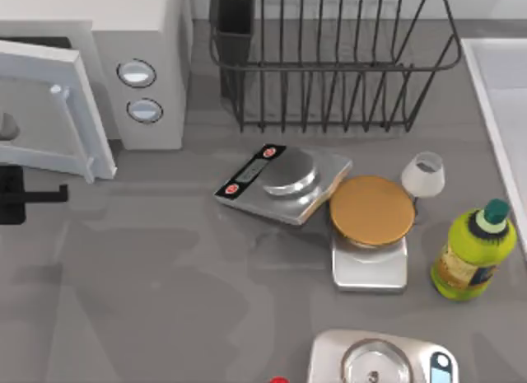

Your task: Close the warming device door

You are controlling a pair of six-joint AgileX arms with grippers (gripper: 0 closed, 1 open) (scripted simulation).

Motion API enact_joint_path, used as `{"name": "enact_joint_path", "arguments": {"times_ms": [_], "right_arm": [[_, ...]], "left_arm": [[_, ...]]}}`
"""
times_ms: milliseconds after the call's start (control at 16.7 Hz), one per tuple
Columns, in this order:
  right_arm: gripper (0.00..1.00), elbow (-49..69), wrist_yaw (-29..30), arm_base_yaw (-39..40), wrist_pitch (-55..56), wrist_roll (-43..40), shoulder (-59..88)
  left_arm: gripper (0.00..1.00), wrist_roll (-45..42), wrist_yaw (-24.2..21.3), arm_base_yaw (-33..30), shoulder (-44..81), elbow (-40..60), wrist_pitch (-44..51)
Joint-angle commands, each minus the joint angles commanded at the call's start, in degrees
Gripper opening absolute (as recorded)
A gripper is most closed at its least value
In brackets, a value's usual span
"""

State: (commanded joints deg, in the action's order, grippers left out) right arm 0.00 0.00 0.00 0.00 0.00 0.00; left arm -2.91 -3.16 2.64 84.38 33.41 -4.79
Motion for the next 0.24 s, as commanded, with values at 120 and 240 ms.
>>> {"name": "enact_joint_path", "arguments": {"times_ms": [120,240], "right_arm": [[1.00,0.0,0.0,0.0,0.0,0.0,0.0],[1.00,0.0,0.0,0.0,0.0,0.0,0.0]], "left_arm": [[0.00,0.2,0.2,-0.4,3.9,2.6,-1.9],[0.00,0.3,0.3,-0.5,5.4,3.7,-2.7]]}}
